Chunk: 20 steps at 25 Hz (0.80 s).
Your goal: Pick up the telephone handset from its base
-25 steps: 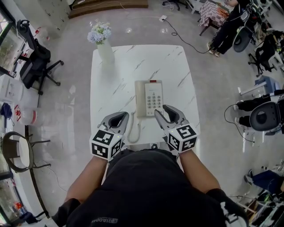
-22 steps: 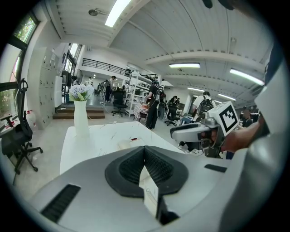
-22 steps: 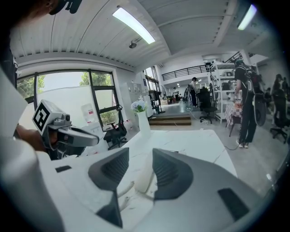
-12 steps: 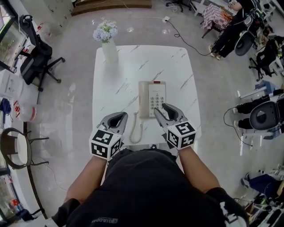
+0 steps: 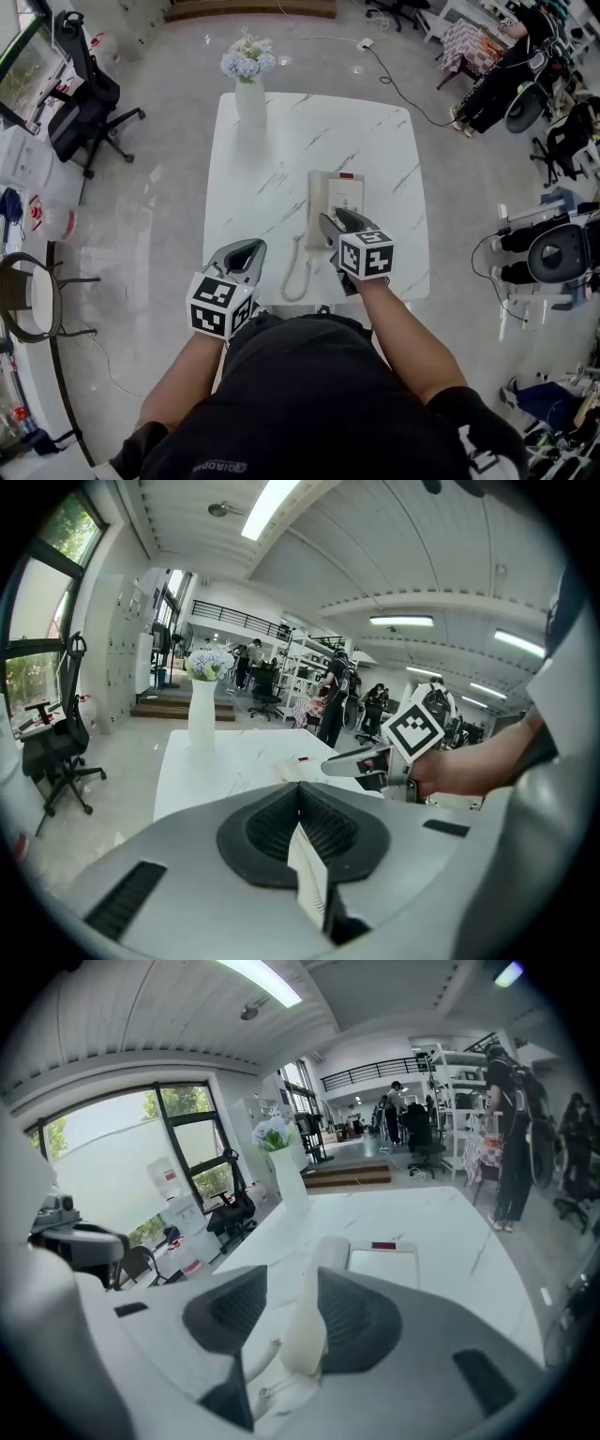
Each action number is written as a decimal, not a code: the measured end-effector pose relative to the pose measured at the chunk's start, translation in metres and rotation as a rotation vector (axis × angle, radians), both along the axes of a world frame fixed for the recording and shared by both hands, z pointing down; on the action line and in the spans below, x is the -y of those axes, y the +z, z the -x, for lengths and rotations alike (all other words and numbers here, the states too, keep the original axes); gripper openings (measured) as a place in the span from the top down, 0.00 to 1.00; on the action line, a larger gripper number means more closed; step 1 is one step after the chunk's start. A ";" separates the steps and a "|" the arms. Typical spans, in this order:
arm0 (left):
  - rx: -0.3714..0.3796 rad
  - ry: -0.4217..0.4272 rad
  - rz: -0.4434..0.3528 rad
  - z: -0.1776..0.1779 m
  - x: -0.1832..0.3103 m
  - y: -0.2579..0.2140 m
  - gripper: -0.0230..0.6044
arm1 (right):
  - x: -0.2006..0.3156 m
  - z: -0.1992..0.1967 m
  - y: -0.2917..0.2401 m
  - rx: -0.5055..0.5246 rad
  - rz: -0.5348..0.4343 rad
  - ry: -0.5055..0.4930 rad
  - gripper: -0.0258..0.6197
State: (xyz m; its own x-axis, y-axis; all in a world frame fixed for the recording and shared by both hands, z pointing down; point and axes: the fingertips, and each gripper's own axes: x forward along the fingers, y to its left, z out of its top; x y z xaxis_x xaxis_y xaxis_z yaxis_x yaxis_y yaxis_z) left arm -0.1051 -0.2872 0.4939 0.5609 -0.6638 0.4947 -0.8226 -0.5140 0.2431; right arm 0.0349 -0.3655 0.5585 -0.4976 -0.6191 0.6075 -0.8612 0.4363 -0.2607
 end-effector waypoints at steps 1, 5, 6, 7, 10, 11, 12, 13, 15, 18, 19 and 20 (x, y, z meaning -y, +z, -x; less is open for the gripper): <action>0.000 -0.004 0.003 0.004 -0.001 0.001 0.96 | 0.005 0.002 0.005 -0.012 0.008 0.010 0.71; 0.003 -0.009 0.013 0.013 -0.004 0.005 0.96 | 0.022 0.011 0.031 -0.078 0.047 0.039 0.71; 0.004 -0.007 0.014 0.014 -0.004 0.005 0.96 | 0.025 0.013 0.039 -0.095 0.060 0.047 0.71; 0.005 -0.004 0.015 0.015 -0.004 0.005 0.96 | 0.027 0.013 0.046 -0.114 0.074 0.057 0.71; 0.005 0.009 0.015 0.016 -0.006 0.004 0.96 | 0.033 0.011 0.065 -0.163 0.113 0.104 0.71; 0.003 0.012 0.017 0.016 -0.006 0.004 0.96 | 0.036 0.009 0.069 -0.174 0.123 0.123 0.71; 0.001 0.014 0.020 0.017 -0.007 0.005 0.96 | 0.038 0.007 0.072 -0.179 0.131 0.139 0.71; 0.000 0.014 0.023 0.018 -0.007 0.005 0.96 | 0.040 0.006 0.073 -0.182 0.136 0.151 0.71; 0.003 0.014 0.028 0.022 -0.007 0.006 0.96 | 0.043 0.005 0.075 -0.191 0.144 0.167 0.71; 0.007 0.009 0.033 0.026 -0.006 0.008 0.96 | 0.047 0.006 0.080 -0.205 0.159 0.174 0.65; 0.006 0.007 0.034 0.027 -0.006 0.008 0.96 | 0.047 0.006 0.082 -0.208 0.165 0.174 0.64; 0.006 0.005 0.034 0.028 -0.005 0.008 0.96 | 0.048 0.007 0.085 -0.211 0.173 0.172 0.62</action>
